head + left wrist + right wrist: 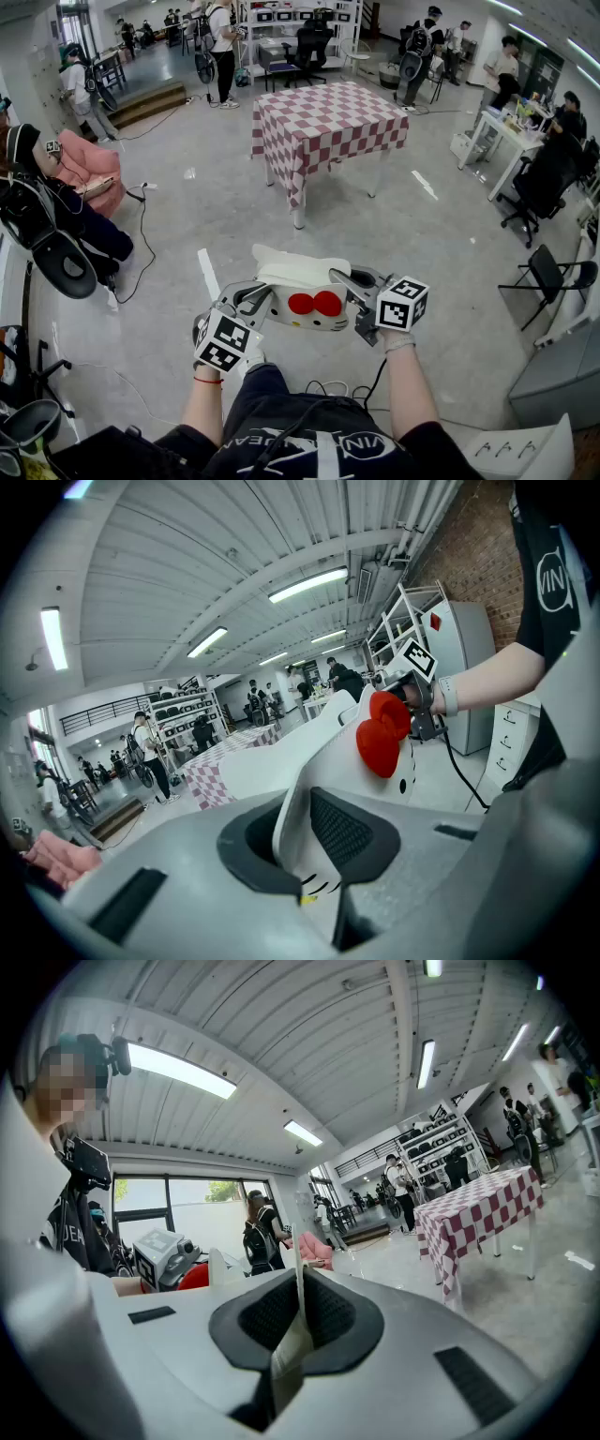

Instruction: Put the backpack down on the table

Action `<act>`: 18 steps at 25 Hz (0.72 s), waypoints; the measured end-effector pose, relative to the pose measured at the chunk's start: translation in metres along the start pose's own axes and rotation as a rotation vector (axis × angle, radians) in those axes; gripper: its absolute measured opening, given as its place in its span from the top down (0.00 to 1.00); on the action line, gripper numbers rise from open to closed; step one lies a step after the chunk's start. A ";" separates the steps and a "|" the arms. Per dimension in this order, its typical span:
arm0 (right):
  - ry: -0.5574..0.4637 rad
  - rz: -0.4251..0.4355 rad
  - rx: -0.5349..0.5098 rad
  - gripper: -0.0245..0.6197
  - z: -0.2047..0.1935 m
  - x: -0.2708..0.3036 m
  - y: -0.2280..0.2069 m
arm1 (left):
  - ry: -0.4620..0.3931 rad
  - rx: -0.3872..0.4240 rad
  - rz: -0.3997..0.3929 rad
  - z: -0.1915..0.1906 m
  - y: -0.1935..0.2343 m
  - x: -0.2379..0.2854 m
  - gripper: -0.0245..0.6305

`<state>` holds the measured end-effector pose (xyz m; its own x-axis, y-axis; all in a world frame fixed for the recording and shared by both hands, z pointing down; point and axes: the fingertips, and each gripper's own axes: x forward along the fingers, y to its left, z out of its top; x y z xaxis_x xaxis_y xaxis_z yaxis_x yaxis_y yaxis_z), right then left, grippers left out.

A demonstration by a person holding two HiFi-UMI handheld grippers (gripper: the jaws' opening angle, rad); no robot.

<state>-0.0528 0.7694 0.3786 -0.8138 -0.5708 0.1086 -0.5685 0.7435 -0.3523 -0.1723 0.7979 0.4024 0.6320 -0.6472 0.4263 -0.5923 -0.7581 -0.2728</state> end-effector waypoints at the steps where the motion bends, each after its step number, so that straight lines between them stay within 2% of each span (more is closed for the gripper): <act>1: 0.004 0.002 -0.002 0.95 -0.002 0.002 0.000 | 0.000 -0.003 0.003 -0.002 0.000 0.000 0.89; 9: 0.027 -0.019 0.020 0.95 -0.012 0.008 -0.024 | 0.027 0.010 -0.029 -0.008 0.005 0.020 0.89; 14: 0.002 -0.036 0.051 0.95 -0.005 0.023 -0.063 | 0.033 0.010 -0.040 -0.008 0.030 0.059 0.89; 18: 0.012 -0.068 0.068 0.95 -0.001 0.039 -0.108 | 0.039 -0.009 -0.077 -0.008 0.056 0.105 0.89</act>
<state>-0.0239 0.6671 0.4213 -0.7751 -0.6148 0.1456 -0.6135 0.6775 -0.4057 -0.1429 0.6877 0.4388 0.6562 -0.5829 0.4793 -0.5467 -0.8050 -0.2304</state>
